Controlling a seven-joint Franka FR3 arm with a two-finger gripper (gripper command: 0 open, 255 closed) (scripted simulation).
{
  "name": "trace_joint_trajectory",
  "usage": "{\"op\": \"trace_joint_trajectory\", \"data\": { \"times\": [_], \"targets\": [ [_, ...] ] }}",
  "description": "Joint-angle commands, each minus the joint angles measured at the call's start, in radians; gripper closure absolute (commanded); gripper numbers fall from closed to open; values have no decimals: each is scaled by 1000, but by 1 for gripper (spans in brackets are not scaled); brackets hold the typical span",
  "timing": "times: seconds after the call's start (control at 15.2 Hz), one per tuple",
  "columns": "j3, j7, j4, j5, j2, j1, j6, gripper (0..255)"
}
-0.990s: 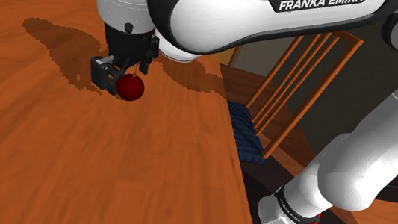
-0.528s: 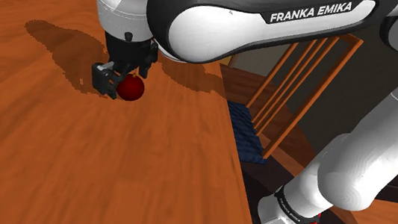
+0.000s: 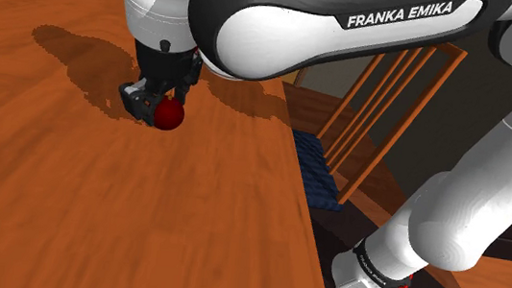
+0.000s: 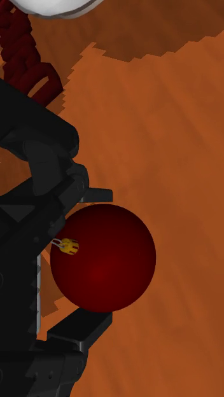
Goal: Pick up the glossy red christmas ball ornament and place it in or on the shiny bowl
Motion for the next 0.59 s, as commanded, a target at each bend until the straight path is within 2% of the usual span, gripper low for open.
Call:
{"op": "trace_joint_trajectory", "data": {
  "times": [0.0,0.2,0.53],
  "targets": [
    [0,0,-1,1,0,0,0,255],
    [0,0,-4,1,-1,0,2,255],
    [1,-25,50,18,-14,0,-57,255]
  ]
}}
